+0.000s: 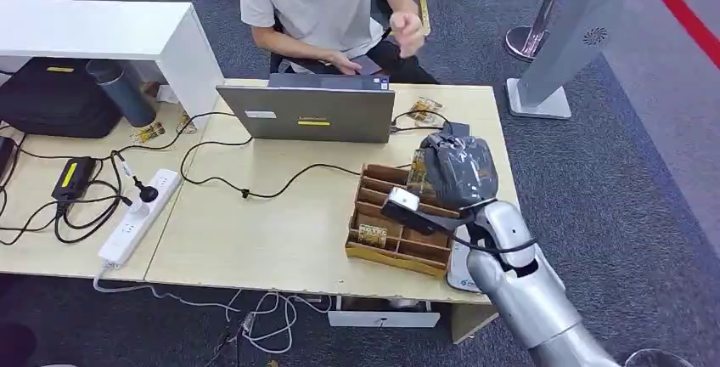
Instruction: Pass the card to the sensor for recognition and then transmit it.
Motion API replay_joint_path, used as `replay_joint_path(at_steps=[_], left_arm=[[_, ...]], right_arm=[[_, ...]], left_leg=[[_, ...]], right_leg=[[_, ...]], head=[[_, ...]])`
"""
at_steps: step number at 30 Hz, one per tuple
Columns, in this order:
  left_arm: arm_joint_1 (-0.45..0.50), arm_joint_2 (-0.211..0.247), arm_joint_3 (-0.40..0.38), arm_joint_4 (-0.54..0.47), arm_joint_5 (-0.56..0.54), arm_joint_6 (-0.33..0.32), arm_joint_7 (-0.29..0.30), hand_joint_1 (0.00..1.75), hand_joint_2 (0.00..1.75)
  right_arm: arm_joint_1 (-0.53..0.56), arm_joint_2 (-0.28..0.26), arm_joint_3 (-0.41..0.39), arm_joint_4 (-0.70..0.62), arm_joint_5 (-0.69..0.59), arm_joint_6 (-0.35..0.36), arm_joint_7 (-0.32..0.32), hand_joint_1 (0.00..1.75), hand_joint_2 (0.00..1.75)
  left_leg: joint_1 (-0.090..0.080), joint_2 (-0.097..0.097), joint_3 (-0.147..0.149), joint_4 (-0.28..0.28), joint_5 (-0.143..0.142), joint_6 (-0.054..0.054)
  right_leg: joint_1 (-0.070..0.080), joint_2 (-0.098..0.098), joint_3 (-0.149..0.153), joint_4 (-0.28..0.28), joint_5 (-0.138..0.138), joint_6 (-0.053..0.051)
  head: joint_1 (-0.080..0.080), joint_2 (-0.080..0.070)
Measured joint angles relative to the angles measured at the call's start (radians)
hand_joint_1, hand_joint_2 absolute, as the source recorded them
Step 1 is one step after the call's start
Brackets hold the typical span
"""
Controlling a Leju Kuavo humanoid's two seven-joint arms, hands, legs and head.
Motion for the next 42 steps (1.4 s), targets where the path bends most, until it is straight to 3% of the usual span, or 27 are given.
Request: replay_joint_path(at_steps=[2, 11, 15, 22, 23, 34, 37, 39, 42], left_arm=[[-0.003, -0.002, -0.008, 0.0, -0.015, 0.0, 0.009, 0.0, 1.75], [-0.036, -0.039, -0.053, 0.0, -0.082, 0.008, 0.043, 0.0, 1.75], [-0.041, -0.053, -0.076, 0.001, -0.095, 0.008, 0.047, 0.0, 1.75], [-0.051, -0.071, -0.083, 0.001, -0.095, 0.008, 0.047, 0.0, 1.75], [-0.05, -0.073, -0.083, 0.001, -0.095, 0.008, 0.047, 0.0, 1.75], [-0.051, -0.085, -0.084, 0.001, -0.081, -0.013, 0.024, 0.0, 1.75], [-0.051, -0.085, -0.084, 0.001, -0.081, -0.012, 0.029, 0.0, 1.75], [-0.05, -0.084, -0.084, 0.001, -0.08, -0.012, 0.031, 0.0, 1.75], [-0.05, -0.082, -0.084, 0.001, -0.078, -0.012, 0.043, 0.0, 1.75]], right_arm=[[-0.056, 0.023, 0.0, 0.02, 0.047, -0.022, 0.037, 1.75, 1.75], [-0.294, 0.134, -0.015, 0.261, 0.308, -0.241, 0.197, 1.75, 1.75], [-0.353, 0.173, -0.037, 0.361, 0.352, -0.255, 0.25, 1.75, 1.75], [-0.373, 0.193, -0.066, 0.426, 0.413, -0.26, 0.275, 1.75, 1.75], [-0.372, 0.193, -0.072, 0.43, 0.421, -0.26, 0.275, 0.0, 1.75], [-0.358, 0.192, -0.13, 0.468, 0.483, -0.261, 0.276, 0.0, 1.75], [-0.359, 0.177, -0.15, 0.48, 0.518, -0.261, 0.31, 0.0, 1.75], [-0.371, 0.151, -0.142, 0.499, 0.52, -0.261, 0.401, 0.0, 1.75], [-0.414, 0.082, -0.068, 0.564, 0.52, -0.259, 0.561, 0.0, 1.75]], left_leg=[[0.0, 0.0, 0.0, 0.0, 0.0, 0.0], [0.0, 0.0, 0.0, 0.0, 0.001, 0.0], [0.0, 0.0, 0.0, 0.0, 0.001, 0.0], [0.0, 0.0, 0.0, 0.0, 0.001, 0.0], [0.0, 0.0, 0.0, 0.0, 0.001, 0.0], [0.0, 0.0, 0.0, 0.0, 0.0, 0.0], [0.0, 0.0, -0.001, 0.0, 0.001, 0.0], [0.0, 0.0, -0.001, 0.001, 0.001, 0.0], [0.0, -0.001, -0.001, 0.001, 0.001, 0.0]], right_leg=[[0.0, 0.001, 0.0, 0.0, 0.0, 0.0], [0.0, 0.0, 0.0, 0.001, 0.0, 0.0], [0.0, 0.0, 0.0, 0.0, 0.0, 0.0], [0.0, 0.0, 0.0, 0.0, 0.0, 0.0], [0.0, 0.0, 0.0, 0.0, 0.0, 0.0], [0.0, 0.0, -0.001, 0.0, 0.0, 0.0], [0.0, 0.0, -0.001, 0.0, 0.0, 0.0], [0.0, 0.0, -0.001, 0.0, 0.0, 0.0], [0.0, -0.001, -0.001, 0.0, 0.0, 0.0]], head=[[0.0, 0.0], [0.0, 0.0], [0.0, 0.0], [0.0, 0.0], [0.0, 0.0], [0.0, 0.0], [0.0, 0.0], [0.0, 0.0], [0.0, 0.0]])
